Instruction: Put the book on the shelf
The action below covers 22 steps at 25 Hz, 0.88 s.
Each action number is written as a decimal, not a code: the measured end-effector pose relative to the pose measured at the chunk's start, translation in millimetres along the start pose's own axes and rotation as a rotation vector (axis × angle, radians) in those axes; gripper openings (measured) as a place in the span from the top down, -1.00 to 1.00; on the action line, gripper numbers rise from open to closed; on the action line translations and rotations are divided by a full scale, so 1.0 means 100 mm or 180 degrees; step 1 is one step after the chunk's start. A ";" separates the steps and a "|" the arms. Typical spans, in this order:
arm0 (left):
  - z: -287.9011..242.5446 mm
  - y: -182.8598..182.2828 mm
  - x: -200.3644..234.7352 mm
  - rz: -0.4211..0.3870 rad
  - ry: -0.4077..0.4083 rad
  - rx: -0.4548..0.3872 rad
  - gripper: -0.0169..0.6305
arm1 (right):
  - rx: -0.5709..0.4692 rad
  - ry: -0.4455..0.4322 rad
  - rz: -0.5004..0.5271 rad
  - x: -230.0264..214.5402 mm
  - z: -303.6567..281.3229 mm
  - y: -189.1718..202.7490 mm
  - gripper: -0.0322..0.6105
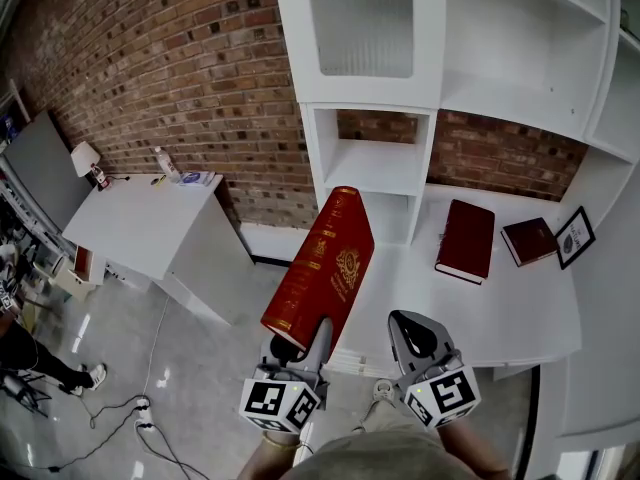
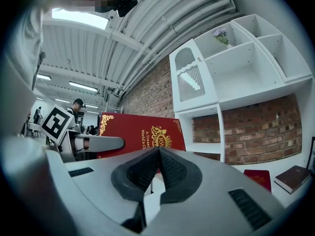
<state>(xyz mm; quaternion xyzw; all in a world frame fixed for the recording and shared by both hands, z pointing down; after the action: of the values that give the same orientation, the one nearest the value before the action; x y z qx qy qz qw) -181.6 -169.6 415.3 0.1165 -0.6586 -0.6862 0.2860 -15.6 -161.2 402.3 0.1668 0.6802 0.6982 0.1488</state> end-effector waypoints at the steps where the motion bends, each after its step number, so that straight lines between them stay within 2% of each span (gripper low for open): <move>1: -0.04 -0.01 0.03 -0.0007 -0.0005 -0.0014 0.23 | -0.0009 -0.0006 -0.0001 -0.02 -0.05 0.00 0.88; 11: -0.47 -0.12 0.25 -0.0067 -0.0039 -0.0026 0.23 | -0.0026 -0.0039 -0.0011 -0.28 -0.48 -0.08 0.88; 22: -1.00 -0.22 0.30 -0.0035 -0.0087 -0.0031 0.22 | -0.0008 -0.0090 -0.0036 -0.64 -0.78 -0.14 0.88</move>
<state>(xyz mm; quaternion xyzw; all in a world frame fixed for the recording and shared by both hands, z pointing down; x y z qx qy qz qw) -157.5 -270.6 389.6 0.1094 -0.6584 -0.6926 0.2737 7.9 -259.0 384.8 0.1726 0.6781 0.6957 0.1626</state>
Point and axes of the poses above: the fingertips, and each gripper's own axes: z backward along the fingers, x to its left, y out of its underside, the point moved 3 cm from there along z, backward along the fingers, and after that the axes turned 9 degrees about y, right-handed, at the moved point
